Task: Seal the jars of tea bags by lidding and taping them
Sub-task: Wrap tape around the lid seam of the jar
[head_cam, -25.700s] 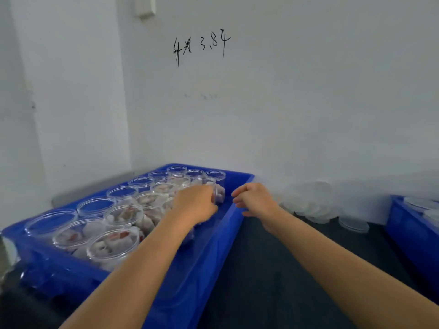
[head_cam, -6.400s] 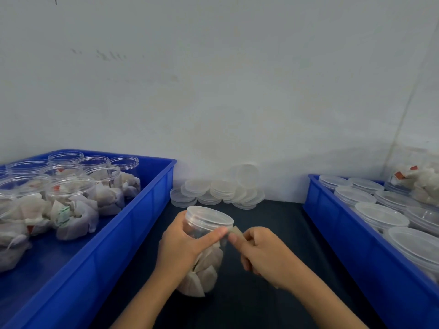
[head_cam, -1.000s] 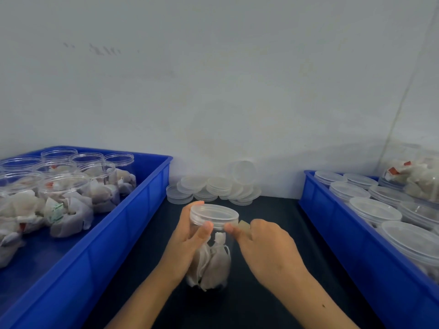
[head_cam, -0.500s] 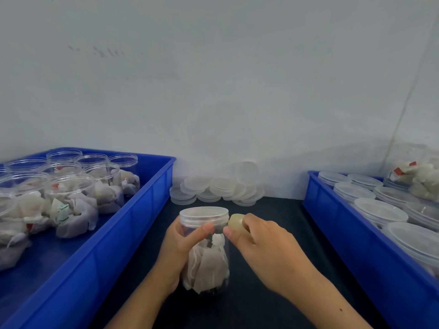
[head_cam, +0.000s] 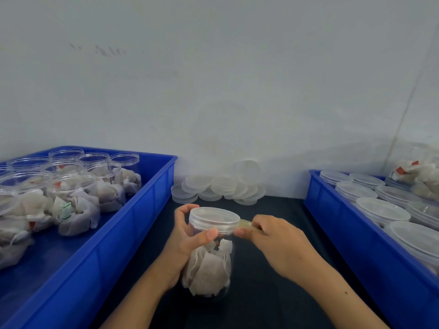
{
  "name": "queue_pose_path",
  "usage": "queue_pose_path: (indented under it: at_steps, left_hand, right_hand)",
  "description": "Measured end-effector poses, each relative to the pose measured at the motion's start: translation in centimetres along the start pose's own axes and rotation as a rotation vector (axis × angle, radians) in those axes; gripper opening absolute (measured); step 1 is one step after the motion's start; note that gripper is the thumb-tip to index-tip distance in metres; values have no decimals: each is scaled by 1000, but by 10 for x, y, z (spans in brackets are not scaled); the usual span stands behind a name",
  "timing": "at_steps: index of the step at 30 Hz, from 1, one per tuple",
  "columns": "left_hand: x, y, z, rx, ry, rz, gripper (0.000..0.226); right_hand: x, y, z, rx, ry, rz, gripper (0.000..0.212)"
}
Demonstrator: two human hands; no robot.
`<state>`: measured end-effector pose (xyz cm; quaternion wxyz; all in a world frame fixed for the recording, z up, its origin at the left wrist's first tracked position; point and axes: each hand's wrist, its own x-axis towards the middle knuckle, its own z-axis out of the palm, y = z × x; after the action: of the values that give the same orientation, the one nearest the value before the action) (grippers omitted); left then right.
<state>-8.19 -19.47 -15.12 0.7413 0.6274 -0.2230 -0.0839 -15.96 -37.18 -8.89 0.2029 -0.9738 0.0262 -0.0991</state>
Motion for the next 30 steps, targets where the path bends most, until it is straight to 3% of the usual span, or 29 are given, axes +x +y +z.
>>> queue_pose_path:
  at_steps: [4,9,14,22,26,30]
  left_hand:
    - [-2,2,-1,30,-43,-13,113]
    - [-1,5,-1,99,-37,40,82]
    - [-4,8,6,137,-40,58,81]
    - [-3,-1,15,177,183,159,82]
    - [1,0,8,146,156,126,84]
    - [1,3,0,130,87,89,85]
  right_hand:
    - [0,-1,2,9,13,18,87]
    - [-1,-1,4,32,21,88,56]
    - [-3,-7,10,35,71,129,53]
    - [-3,-12,18,57,71,130,50]
    - [-3,-7,8,258,-43,74,48]
    - [-5,-5,-3,217,-96,-1,48]
